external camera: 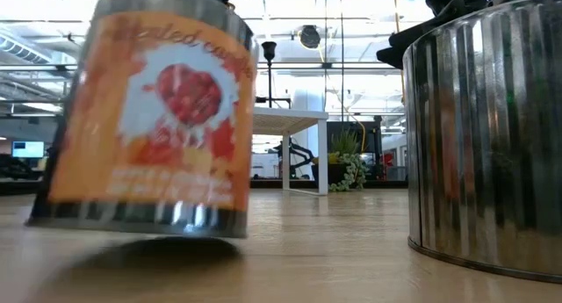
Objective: Pick & Place candle stick holders
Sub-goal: Put the orange scented candle on the shelf
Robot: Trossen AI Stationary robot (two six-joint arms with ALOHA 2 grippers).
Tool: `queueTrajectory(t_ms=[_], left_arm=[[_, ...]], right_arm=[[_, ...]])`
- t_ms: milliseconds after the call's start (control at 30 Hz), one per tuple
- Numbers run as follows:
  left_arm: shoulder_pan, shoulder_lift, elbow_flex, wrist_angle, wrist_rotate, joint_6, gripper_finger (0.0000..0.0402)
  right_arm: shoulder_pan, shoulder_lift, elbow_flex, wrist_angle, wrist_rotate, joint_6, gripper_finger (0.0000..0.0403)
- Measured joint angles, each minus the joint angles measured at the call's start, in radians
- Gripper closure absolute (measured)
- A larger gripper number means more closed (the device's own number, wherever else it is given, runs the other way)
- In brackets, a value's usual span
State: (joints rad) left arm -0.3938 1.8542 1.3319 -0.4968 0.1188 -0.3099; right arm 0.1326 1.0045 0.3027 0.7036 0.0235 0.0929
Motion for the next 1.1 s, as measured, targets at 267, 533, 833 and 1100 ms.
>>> queueTrajectory(t_ms=[267, 533, 833, 1100], left_arm=[[0.014, -0.011, -0.001, -0.006, -0.03, 0.082, 0.0396], [0.085, -0.155, 0.0, -0.095, -0.158, 0.167, 0.0397], [0.248, -0.291, 0.0, -0.134, -0.333, 0.317, 0.0396], [0.384, -0.356, 0.0, -0.132, -0.391, 0.377, 0.0397]], right_arm=[[0.0, 0.0, 0.0, 0.003, 0.0, 0.0, 0.0242], [0.0, 0.0, 0.0, 0.003, 0.0, 0.0, 0.0244], [0.0, 0.0, 0.0, 0.005, 0.0, 0.0, 0.0241], [0.0, 0.0, 0.0, 0.003, 0.0, 0.0, 0.0242]])
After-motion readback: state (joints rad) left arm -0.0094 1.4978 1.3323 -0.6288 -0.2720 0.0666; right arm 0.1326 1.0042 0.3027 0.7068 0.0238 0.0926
